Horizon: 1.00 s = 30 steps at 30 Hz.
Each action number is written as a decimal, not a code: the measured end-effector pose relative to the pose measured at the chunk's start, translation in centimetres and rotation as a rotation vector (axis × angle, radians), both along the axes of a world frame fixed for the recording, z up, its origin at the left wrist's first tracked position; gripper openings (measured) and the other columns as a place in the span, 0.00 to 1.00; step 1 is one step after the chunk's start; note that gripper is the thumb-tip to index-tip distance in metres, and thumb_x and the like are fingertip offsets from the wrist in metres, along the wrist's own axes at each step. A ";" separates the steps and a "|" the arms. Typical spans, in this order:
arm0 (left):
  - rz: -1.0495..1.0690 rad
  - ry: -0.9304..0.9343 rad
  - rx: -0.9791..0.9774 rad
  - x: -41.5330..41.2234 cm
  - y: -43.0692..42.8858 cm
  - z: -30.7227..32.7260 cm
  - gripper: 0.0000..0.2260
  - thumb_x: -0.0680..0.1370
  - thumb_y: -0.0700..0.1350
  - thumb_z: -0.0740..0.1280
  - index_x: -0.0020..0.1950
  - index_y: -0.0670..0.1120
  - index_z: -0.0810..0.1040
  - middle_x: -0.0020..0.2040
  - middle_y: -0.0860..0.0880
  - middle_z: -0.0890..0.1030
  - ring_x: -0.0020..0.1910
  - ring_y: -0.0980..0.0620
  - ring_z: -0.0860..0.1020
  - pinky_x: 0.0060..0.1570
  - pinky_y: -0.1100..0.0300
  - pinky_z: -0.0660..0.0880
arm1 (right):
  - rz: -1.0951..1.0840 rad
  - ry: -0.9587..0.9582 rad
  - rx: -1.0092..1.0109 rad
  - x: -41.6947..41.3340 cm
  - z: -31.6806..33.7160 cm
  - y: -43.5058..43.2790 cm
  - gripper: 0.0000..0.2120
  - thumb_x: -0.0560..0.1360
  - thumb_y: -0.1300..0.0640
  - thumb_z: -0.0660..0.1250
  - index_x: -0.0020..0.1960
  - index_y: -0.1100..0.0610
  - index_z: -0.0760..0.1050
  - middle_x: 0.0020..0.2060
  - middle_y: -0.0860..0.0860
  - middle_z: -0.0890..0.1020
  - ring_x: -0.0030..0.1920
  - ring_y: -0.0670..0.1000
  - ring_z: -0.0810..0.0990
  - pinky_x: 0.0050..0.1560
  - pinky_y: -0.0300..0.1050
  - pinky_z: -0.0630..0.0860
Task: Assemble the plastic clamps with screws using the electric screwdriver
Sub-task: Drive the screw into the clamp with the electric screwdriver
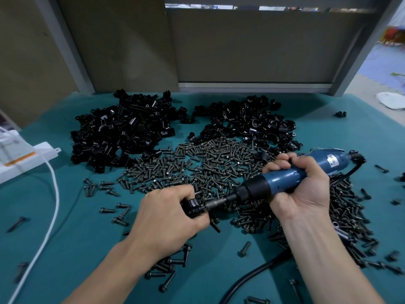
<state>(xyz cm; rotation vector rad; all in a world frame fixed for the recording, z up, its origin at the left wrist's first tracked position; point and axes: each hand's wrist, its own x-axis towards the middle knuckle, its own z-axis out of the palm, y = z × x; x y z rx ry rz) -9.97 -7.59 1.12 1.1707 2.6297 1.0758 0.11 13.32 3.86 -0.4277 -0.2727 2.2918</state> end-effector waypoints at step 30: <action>0.155 -0.185 0.212 -0.6 -0.4 0.6 0.23 0.75 0.68 0.60 0.28 0.52 0.68 0.22 0.56 0.63 0.23 0.56 0.62 0.32 0.57 0.61 | -0.001 -0.149 -0.014 0.3 -0.1 0.6 0.04 0.75 0.67 0.65 0.46 0.59 0.72 0.34 0.53 0.77 0.30 0.48 0.75 0.38 0.41 0.75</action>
